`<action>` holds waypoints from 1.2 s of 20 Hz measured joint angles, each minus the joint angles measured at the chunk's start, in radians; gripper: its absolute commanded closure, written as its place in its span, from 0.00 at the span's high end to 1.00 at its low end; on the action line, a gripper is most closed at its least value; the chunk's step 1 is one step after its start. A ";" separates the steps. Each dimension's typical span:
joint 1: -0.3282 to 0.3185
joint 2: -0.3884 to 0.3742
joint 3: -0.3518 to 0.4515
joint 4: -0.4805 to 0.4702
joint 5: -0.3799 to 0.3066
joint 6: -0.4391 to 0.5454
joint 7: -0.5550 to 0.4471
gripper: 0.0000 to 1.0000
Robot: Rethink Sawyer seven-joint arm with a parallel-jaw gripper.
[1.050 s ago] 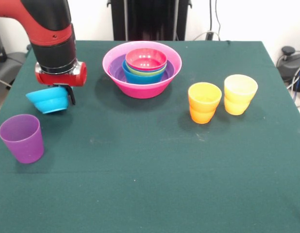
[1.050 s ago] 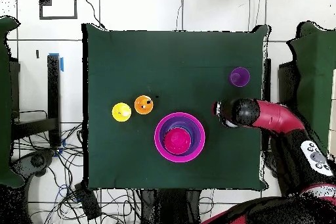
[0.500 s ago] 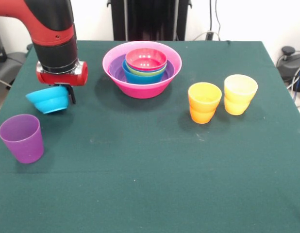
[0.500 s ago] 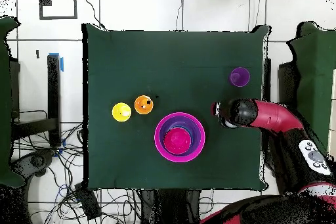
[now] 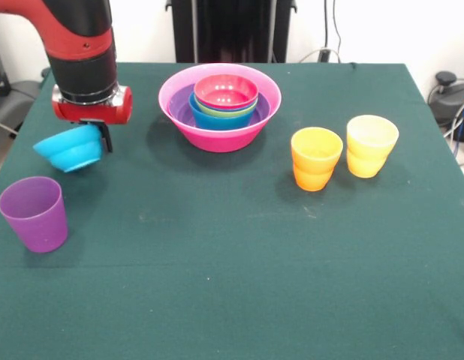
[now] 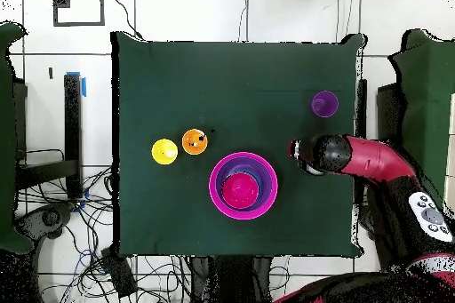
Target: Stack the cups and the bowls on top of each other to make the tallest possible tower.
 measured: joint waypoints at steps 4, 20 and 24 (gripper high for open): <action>0.000 -0.049 0.000 0.030 0.016 0.026 0.000 0.00; 0.000 -0.190 0.000 0.133 0.065 0.072 0.000 0.00; 0.000 -0.208 0.000 0.161 0.070 0.072 0.000 0.00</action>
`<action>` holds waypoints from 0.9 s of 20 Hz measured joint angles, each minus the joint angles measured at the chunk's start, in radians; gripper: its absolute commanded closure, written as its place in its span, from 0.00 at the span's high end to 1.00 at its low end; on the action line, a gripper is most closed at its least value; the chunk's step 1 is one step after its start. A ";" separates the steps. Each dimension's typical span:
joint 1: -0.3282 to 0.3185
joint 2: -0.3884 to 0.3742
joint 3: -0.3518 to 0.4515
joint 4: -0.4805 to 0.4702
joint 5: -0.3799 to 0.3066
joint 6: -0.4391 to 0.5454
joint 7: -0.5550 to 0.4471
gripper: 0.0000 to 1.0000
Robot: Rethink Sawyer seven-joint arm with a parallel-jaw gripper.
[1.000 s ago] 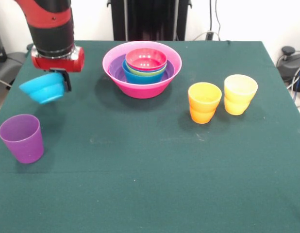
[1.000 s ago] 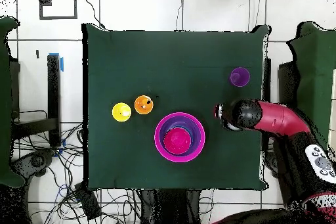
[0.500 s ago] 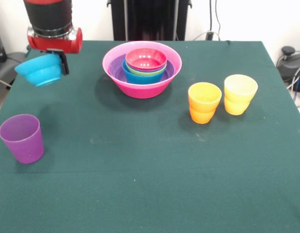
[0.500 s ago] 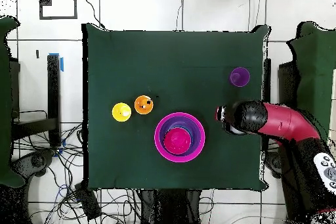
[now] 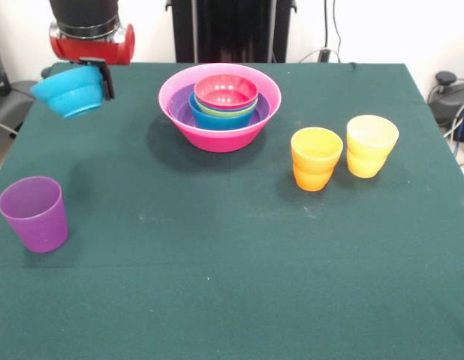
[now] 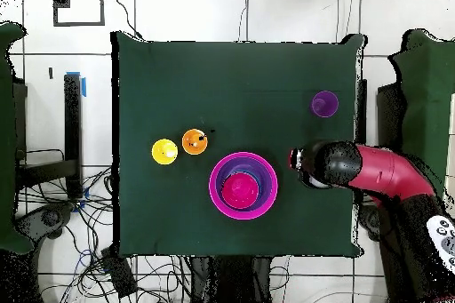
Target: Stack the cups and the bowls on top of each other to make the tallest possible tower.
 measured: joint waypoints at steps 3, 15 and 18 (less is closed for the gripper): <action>0.000 -0.014 0.000 0.025 0.001 0.000 0.000 0.00; -0.003 -0.100 0.000 0.128 0.046 0.000 0.000 0.00; -0.006 -0.123 0.000 0.153 0.059 0.000 0.000 0.00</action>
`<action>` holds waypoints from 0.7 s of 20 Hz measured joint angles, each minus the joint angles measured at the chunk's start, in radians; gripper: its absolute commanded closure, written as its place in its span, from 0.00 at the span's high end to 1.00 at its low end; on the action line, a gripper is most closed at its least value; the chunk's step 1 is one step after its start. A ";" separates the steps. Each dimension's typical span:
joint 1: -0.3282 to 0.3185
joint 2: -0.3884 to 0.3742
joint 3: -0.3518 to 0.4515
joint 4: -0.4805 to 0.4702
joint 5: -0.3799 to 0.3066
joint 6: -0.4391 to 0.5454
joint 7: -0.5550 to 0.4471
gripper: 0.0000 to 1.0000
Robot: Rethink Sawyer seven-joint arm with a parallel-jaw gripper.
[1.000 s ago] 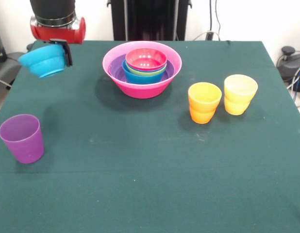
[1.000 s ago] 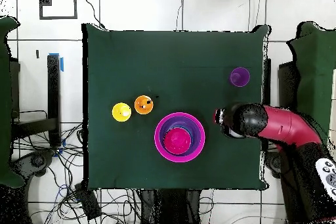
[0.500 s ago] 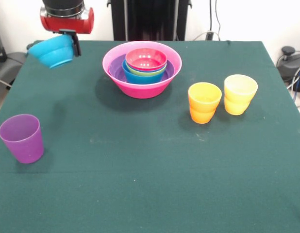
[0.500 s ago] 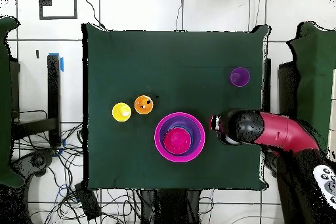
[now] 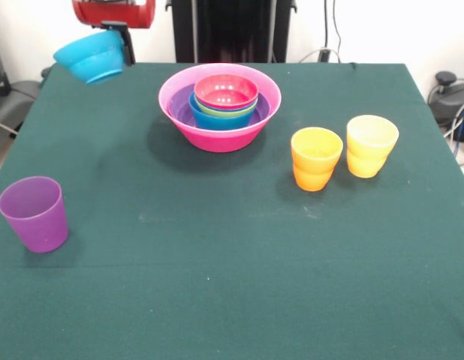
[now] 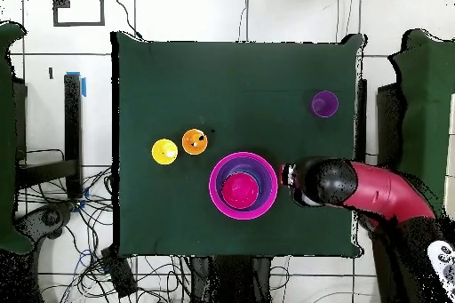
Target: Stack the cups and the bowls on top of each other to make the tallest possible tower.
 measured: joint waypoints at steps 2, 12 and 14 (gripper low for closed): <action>-0.002 -0.009 0.000 0.011 0.006 0.000 0.000 0.00; -0.015 -0.069 0.000 0.077 0.032 0.000 0.000 0.00; -0.015 -0.071 0.000 0.083 0.032 0.000 0.000 0.00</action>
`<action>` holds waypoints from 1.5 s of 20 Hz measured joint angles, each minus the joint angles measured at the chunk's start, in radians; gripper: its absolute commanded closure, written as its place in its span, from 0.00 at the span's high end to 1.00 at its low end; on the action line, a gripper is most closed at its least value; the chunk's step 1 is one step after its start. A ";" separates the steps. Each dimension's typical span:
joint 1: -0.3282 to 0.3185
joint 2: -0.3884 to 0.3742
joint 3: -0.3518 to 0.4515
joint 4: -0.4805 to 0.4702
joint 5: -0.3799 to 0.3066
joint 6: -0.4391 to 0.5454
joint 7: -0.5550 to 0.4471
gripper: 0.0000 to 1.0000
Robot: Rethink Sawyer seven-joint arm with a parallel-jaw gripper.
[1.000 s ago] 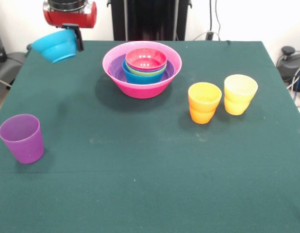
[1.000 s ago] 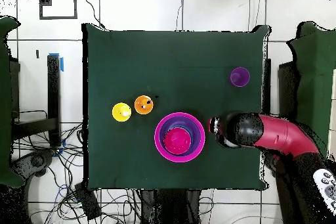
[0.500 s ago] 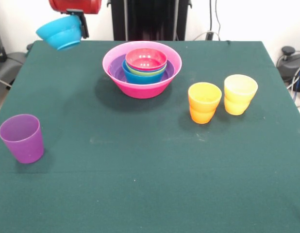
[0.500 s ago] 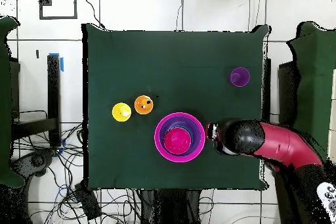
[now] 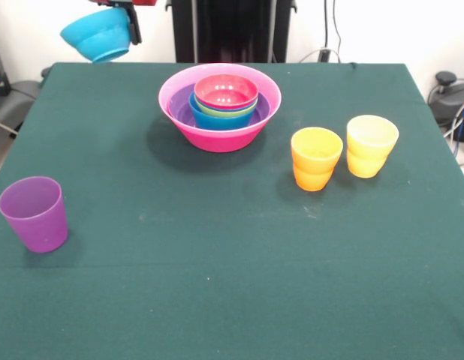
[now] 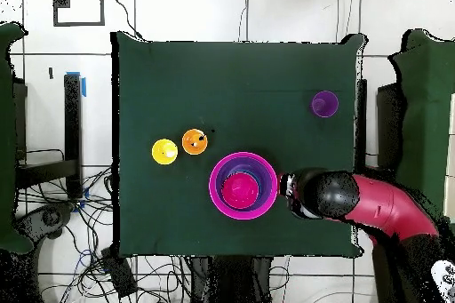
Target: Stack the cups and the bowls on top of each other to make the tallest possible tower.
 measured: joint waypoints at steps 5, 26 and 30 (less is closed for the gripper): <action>0.001 0.000 0.000 0.015 0.001 0.000 0.000 0.00; 0.068 -0.035 -0.004 0.083 0.046 0.000 0.000 0.00; 0.084 -0.046 -0.008 0.091 0.054 0.000 0.000 0.00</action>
